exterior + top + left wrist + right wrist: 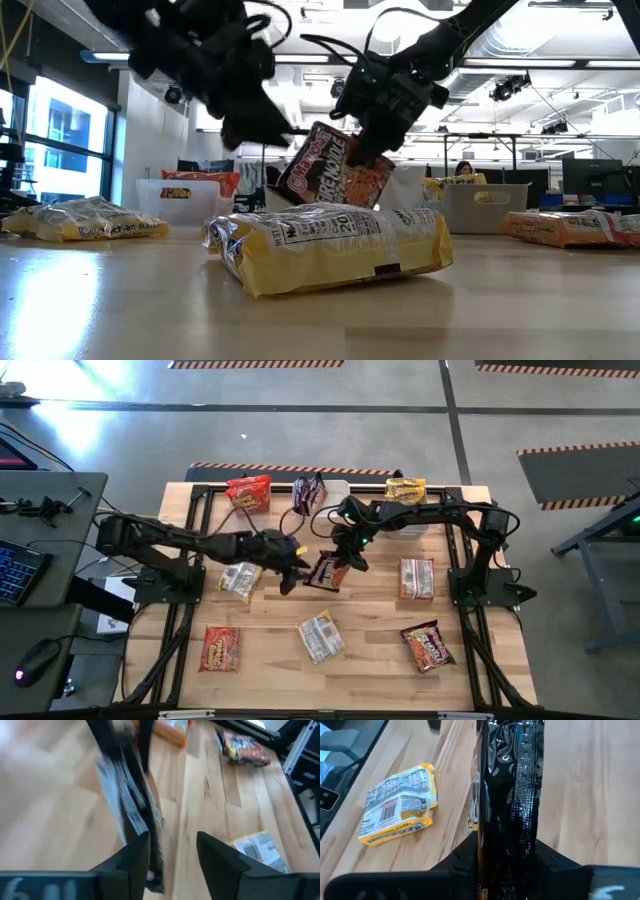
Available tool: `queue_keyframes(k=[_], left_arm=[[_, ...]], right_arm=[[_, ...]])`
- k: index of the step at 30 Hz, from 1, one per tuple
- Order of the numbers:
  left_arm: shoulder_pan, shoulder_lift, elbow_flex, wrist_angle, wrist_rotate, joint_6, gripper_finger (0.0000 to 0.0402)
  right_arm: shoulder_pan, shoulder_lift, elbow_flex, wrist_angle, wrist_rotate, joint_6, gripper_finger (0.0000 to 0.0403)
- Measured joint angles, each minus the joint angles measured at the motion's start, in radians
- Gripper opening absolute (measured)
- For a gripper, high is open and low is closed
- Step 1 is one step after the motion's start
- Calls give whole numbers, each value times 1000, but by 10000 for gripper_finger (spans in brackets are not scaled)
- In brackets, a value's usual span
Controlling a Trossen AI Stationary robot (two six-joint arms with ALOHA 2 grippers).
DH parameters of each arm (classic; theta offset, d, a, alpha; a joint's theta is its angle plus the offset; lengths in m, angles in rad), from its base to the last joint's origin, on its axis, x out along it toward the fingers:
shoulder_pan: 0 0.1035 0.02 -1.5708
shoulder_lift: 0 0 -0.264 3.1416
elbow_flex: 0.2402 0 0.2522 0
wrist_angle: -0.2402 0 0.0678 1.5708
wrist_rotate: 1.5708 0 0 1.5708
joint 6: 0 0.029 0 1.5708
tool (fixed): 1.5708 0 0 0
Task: Sort Maruchan noodles
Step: Put the black noodle pack into the white bin
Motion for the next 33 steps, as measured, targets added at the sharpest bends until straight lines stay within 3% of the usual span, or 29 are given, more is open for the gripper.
queue_keyframes(k=[8, 14, 24, 33], left_arm=[[2, 90, -86, 321, -33, -138, 193], [27, 106, -78, 270, -50, -138, 205], [45, 32, -78, 207, -57, -114, 207], [45, 102, -78, 309, -42, -143, 208]], right_arm=[[0, 0, 0, 24, -2, 0, 85], [0, 0, 0, 24, 6, 1, 85], [0, 0, 0, 51, -6, 0, 85], [0, 0, 0, 97, -6, 1, 85]])
